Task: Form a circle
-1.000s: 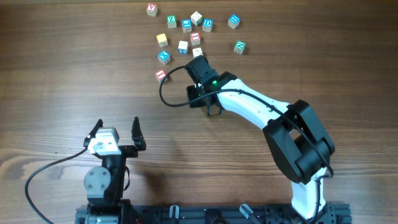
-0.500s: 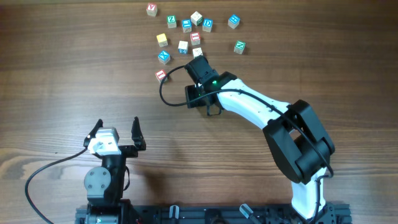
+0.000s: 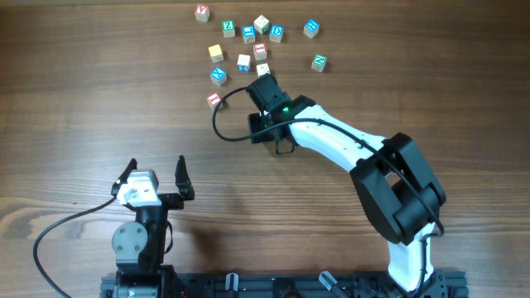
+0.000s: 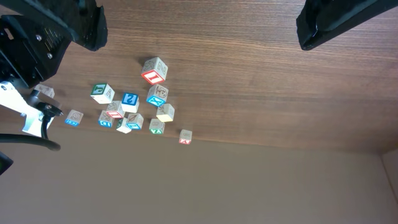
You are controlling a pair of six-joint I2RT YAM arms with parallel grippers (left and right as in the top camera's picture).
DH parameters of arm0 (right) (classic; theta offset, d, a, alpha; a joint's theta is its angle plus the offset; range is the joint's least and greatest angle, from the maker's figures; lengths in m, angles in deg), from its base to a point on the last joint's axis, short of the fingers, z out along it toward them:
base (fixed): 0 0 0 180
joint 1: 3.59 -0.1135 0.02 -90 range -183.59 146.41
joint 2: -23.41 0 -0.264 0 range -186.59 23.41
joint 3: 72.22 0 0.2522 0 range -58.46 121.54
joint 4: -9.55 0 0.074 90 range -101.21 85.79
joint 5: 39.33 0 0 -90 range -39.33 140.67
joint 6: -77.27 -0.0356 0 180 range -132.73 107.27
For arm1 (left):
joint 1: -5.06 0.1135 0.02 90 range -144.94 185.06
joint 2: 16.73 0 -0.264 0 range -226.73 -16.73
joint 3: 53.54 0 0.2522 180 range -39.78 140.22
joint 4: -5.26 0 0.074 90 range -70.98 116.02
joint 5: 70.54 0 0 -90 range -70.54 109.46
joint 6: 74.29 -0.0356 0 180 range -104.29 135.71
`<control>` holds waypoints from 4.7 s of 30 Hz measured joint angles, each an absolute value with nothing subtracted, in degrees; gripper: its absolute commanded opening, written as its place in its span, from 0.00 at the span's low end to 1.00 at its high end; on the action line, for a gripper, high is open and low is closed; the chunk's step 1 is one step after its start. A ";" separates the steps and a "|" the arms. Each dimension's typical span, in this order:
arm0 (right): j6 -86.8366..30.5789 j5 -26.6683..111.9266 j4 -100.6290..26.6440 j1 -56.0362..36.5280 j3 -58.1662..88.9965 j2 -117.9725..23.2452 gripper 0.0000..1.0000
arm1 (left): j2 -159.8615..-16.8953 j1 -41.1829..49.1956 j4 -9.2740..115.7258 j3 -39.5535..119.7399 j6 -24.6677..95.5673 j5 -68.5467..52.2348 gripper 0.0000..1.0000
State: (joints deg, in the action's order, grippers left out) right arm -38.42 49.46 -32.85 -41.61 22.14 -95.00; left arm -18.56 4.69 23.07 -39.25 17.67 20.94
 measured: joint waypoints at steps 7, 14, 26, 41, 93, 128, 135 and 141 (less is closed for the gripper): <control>-38.42 49.44 -32.87 -41.61 22.14 -94.98 0.52 | -18.56 4.69 23.07 -39.25 17.67 20.94 1.00; -38.29 49.46 -32.81 -41.61 22.14 -95.00 0.67 | -18.56 4.69 23.07 -39.25 17.67 20.94 1.00; -38.49 49.48 -31.26 -41.59 22.14 -95.00 0.77 | -18.56 4.69 23.07 -39.25 17.67 20.94 1.00; -38.42 49.70 -31.56 -41.59 22.14 -95.00 0.40 | -18.56 4.69 23.07 -39.25 17.67 20.94 1.00; -38.42 49.70 -32.41 -41.59 22.14 -95.00 0.40 | -18.56 4.69 23.07 -39.25 17.67 20.94 1.00; -38.42 49.70 -32.85 -41.59 22.14 -94.98 0.26 | -18.56 4.69 23.07 -39.25 17.67 20.94 1.00; -38.42 49.70 -32.85 -41.59 22.14 -94.98 0.26 | -18.56 4.69 23.07 -39.25 17.67 20.94 1.00; -38.42 49.70 -32.85 -41.61 22.14 -94.98 0.26 | -18.56 4.69 23.07 -39.25 17.67 20.94 1.00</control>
State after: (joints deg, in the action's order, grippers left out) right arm -38.42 49.70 -32.85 -41.61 22.14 -94.98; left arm -18.56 4.69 23.07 -39.25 17.67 20.94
